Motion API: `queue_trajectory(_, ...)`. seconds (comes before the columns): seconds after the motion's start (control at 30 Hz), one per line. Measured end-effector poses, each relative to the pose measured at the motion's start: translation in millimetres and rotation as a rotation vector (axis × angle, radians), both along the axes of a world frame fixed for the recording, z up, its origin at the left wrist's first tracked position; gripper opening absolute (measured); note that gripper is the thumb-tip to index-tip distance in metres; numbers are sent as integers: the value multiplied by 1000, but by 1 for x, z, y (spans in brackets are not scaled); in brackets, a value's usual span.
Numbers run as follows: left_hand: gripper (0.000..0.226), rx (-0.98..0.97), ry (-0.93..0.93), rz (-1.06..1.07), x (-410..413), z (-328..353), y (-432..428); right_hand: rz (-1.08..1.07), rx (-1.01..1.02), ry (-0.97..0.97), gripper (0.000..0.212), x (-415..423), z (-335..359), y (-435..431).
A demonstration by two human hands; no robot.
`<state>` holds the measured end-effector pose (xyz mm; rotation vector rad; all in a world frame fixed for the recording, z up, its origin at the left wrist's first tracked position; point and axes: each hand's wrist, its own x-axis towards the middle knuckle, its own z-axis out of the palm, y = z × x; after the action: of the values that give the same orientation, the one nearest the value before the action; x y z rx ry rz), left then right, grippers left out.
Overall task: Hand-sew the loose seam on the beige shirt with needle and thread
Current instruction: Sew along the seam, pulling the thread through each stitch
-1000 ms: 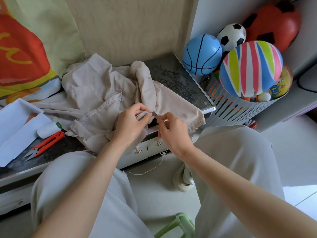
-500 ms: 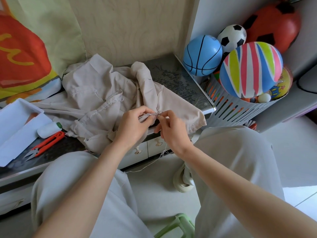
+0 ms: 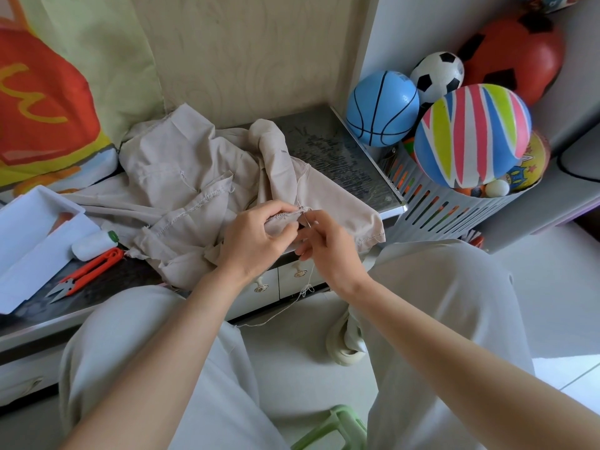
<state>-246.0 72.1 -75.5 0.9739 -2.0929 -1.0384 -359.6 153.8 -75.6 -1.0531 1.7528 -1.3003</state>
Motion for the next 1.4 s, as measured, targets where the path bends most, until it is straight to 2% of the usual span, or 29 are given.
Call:
queue_trajectory(0.23,6,-61,69,98,-4,-7,-4,-46,74,-27,10,-1,-1,1)
queue_trajectory(0.37,6,-96,65,111,-3,-11,-7,-37,80,22,14,-1,-1,2)
queue_trajectory(0.67,6,-131,60,49,-4,-11,-3,-75,-25,-140,8,2,4,-5)
queue_trajectory(0.87,12,-145,58,84,-2,-8,-4,-36,-28,-138,21,-3,3,0)
queue_trajectory(1.03,10,-137,68,78,-3,-10,-3,-85,-14,162,9,-7,13,-1)
queue_trajectory(1.13,9,-132,67,49,-2,-10,-3,-63,210,238,39,-10,19,-13)
queue_trajectory(1.23,10,-133,66,14,-1,-10,-2,-28,335,200,47,-12,22,-21)
queue_trajectory(1.4,9,-111,78,-1,0,-10,-3,-82,211,17,31,-13,17,-30)
